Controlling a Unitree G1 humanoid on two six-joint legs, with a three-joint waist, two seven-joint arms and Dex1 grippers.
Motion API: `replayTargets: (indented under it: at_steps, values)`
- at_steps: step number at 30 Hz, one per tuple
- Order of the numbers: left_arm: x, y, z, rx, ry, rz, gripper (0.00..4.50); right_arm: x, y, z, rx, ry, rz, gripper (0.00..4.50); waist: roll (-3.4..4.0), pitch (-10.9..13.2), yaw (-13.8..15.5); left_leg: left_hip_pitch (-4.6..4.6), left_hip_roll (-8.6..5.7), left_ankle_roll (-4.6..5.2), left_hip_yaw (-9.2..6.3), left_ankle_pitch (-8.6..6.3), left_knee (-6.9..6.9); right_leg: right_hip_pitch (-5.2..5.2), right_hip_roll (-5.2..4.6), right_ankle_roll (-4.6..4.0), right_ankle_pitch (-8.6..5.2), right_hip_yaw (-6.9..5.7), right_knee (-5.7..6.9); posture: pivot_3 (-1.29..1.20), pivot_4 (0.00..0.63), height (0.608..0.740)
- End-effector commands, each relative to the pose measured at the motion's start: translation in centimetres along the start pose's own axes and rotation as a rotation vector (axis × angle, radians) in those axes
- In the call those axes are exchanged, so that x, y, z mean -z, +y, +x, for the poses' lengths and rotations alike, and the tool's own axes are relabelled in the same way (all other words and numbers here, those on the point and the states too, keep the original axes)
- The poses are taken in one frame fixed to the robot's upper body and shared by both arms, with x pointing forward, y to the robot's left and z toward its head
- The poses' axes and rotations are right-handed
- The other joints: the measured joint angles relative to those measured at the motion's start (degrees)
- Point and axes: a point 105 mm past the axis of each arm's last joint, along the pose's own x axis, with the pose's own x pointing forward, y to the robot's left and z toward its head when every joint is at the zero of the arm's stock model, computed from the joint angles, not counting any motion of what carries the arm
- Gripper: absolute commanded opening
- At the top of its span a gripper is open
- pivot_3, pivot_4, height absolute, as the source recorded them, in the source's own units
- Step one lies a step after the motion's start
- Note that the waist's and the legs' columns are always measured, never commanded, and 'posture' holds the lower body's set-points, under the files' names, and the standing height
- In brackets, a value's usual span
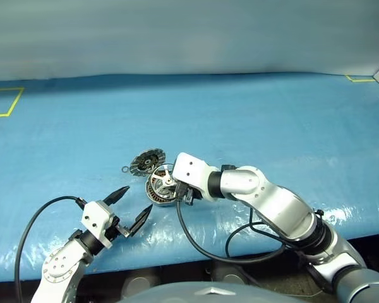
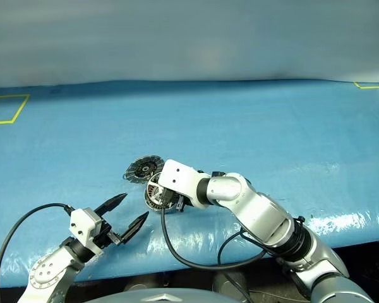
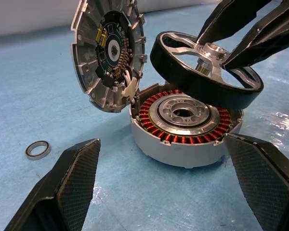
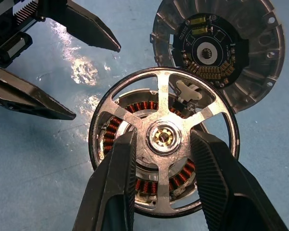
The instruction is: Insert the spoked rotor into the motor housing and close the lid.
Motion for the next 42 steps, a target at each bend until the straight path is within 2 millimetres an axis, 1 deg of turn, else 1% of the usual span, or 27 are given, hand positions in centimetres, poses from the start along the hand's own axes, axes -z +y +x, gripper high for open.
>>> replayTargets:
  at_steps: [1,10,14,21,26,31,35,37,39,41,42]
  values:
    - [-1.3,-0.6,0.1,0.043,-0.038,0.011,4.50,-0.9,-0.3,0.4,0.015,-0.033,-0.025,1.34,0.00,0.0,0.0,0.00,0.00,0.00,0.00,0.00,0.00,0.00,0.00,0.00,0.00,0.00,0.01,0.00,0.150,0.740]
    - [-1.1,-0.8,0.1,0.048,-0.034,-0.003,4.50,-0.5,-0.3,1.3,0.013,-0.029,0.014,1.34,0.00,0.0,0.0,0.02,-0.02,-0.01,0.00,0.01,0.05,0.00,0.00,-0.01,0.01,0.01,0.08,0.00,0.150,0.740]
    - [-1.0,-0.9,0.1,0.049,-0.033,-0.006,4.50,-0.7,0.0,1.4,-0.002,-0.036,0.026,1.34,0.00,0.0,-0.1,0.03,-0.02,-0.01,0.00,0.01,0.05,0.00,0.00,-0.01,0.01,0.01,0.10,0.00,0.150,0.740]
    - [-0.8,-1.0,0.3,0.056,-0.035,-0.014,4.50,-0.3,0.5,1.1,-0.029,-0.011,0.023,1.34,0.00,0.0,-0.1,0.03,-0.02,-0.01,0.00,0.01,0.07,0.01,0.00,-0.01,0.01,0.02,0.11,0.00,0.150,0.740]
    - [-0.8,-1.0,0.4,0.057,-0.035,-0.016,4.50,-0.6,0.3,1.0,-0.025,-0.028,0.028,1.34,0.00,0.0,0.0,0.04,-0.04,-0.01,0.01,0.01,0.07,0.01,0.00,0.00,0.01,0.02,0.13,0.00,0.150,0.740]
    - [-0.8,-1.0,0.4,0.057,-0.035,-0.020,4.50,-2.4,-0.7,-0.1,0.006,-0.106,0.067,1.34,0.00,0.0,0.0,0.05,-0.03,-0.01,0.01,0.01,0.09,0.02,0.01,0.00,0.01,0.02,0.16,0.00,0.150,0.740]
    - [-0.7,-1.1,0.4,0.068,-0.034,-0.029,4.50,-2.8,-2.2,-1.5,0.063,-0.130,0.088,1.34,0.00,0.0,0.0,0.05,-0.04,-0.01,0.00,0.01,0.13,0.03,0.00,0.01,0.02,0.02,0.17,0.00,0.150,0.740]
    - [-0.7,-1.2,0.4,0.071,-0.034,-0.030,4.50,-2.8,-2.6,-1.9,0.082,-0.130,0.095,1.34,0.00,0.0,0.0,0.05,-0.05,0.00,0.01,0.01,0.14,0.04,0.00,0.01,0.02,0.02,0.17,0.00,0.150,0.740]
    - [-0.7,-1.2,0.5,0.078,-0.035,-0.031,4.50,-2.0,-3.7,-2.6,0.137,-0.108,0.105,1.34,0.00,0.0,0.0,0.05,-0.06,0.00,0.01,0.01,0.14,0.04,0.00,0.01,0.02,0.02,0.17,0.00,0.150,0.740]
    - [-0.7,-1.2,0.6,0.086,-0.034,-0.030,4.50,-0.1,-5.2,-3.4,0.220,-0.051,0.136,1.34,-0.01,0.0,0.2,0.05,-0.07,0.00,0.01,0.01,0.14,0.04,0.00,0.00,0.02,0.02,0.17,0.00,0.150,0.740]
    - [-0.7,-1.1,0.6,0.089,-0.033,-0.029,4.50,0.6,-5.6,-3.7,0.245,-0.030,0.149,1.34,-0.02,0.0,0.3,0.05,-0.09,0.00,0.00,0.01,0.15,0.06,-0.01,0.00,0.02,0.01,0.16,0.00,0.150,0.740]
